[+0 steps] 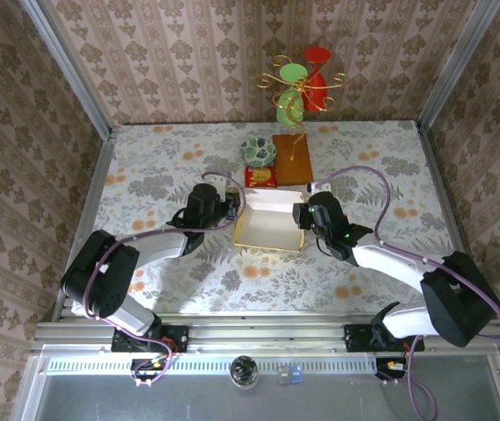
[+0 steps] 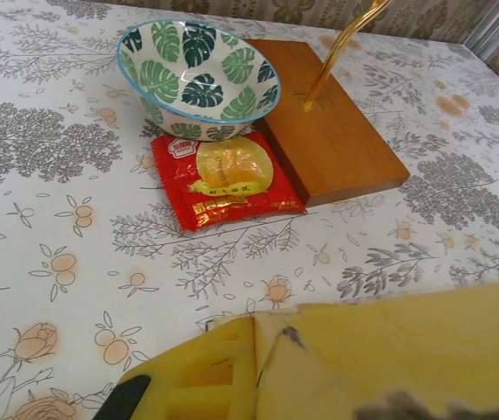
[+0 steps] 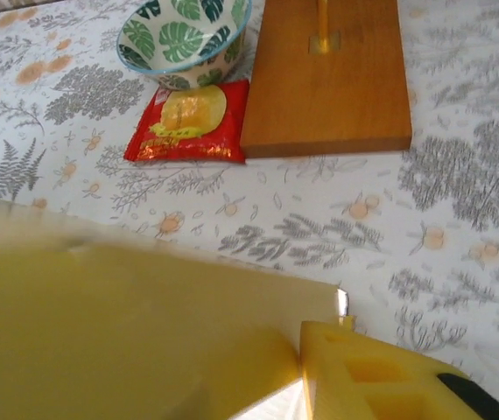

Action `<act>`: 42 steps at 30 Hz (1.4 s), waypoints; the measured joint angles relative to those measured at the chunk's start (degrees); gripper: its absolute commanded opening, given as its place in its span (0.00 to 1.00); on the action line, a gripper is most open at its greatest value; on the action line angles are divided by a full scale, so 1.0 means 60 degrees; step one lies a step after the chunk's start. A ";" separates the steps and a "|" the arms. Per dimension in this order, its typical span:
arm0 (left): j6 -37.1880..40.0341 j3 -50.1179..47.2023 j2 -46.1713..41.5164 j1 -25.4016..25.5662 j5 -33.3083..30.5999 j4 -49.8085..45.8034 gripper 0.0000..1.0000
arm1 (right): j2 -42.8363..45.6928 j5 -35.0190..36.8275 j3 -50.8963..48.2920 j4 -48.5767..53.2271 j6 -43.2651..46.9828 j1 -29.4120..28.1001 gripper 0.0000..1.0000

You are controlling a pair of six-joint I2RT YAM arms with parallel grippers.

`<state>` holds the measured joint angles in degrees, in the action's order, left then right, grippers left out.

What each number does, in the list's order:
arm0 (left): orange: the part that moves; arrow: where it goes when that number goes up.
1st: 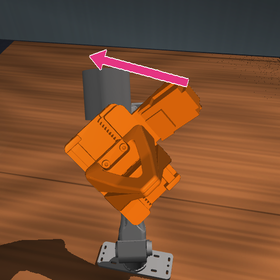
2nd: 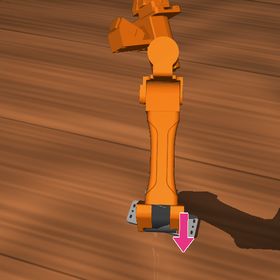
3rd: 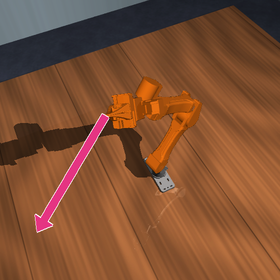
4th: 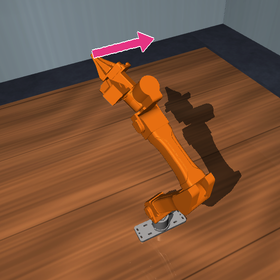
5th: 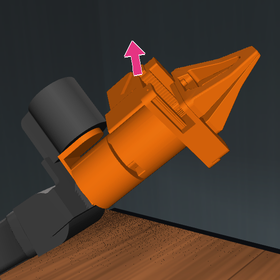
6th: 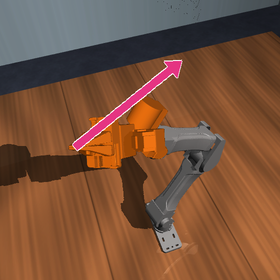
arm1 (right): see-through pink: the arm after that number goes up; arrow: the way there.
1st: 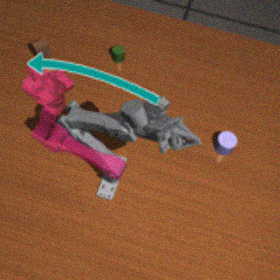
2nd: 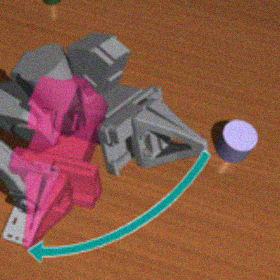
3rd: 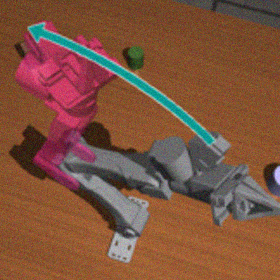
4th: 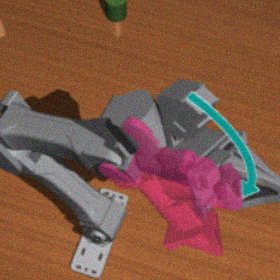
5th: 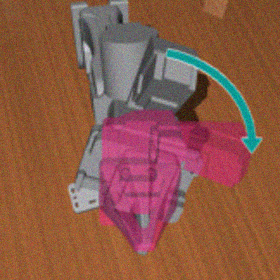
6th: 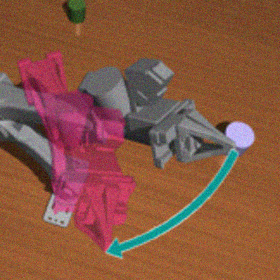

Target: Fold the paper box

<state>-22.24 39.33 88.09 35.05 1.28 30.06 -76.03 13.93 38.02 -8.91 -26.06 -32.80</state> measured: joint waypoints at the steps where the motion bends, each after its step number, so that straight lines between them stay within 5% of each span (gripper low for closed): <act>1: 0.0000 0.0000 -0.0015 0.0029 -0.0004 0.0000 0.00 | 0.0131 -0.0157 0.0095 0.0350 -0.0200 0.0000 0.47; 7: 0.0080 -0.0036 -0.0015 0.0051 -0.0080 0.0000 0.00 | 0.1268 -0.1166 0.0484 0.2127 -0.1891 0.0000 0.62; 16: 0.0266 -0.0062 -0.0018 0.0229 -0.0237 -0.0004 0.00 | 0.2805 -0.1865 0.1053 0.4484 -0.4513 0.0164 0.65; 20: 0.0364 -0.0062 -0.0018 0.0284 -0.0295 -0.0004 0.00 | 0.2801 -0.2120 0.2200 0.5184 -0.5399 0.1206 0.60; 28: 0.0543 -0.0062 -0.0018 0.0437 -0.0415 -0.0004 0.00 | 0.0098 -0.4506 0.4095 0.5825 -0.6288 0.3821 0.48; 34: 0.0678 -0.0062 -0.0018 0.0506 -0.0474 -0.0004 0.00 | -0.2408 -0.6280 0.5206 0.6732 -0.6193 0.3985 0.43; 42: 0.0725 -0.0062 -0.0018 0.0619 -0.0521 -0.0004 0.00 | -0.2932 -0.7431 0.5271 0.7216 -0.6076 0.3880 0.41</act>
<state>-17.89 38.96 87.99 38.76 -1.85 30.04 -93.62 -30.65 69.65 34.39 -62.52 -9.52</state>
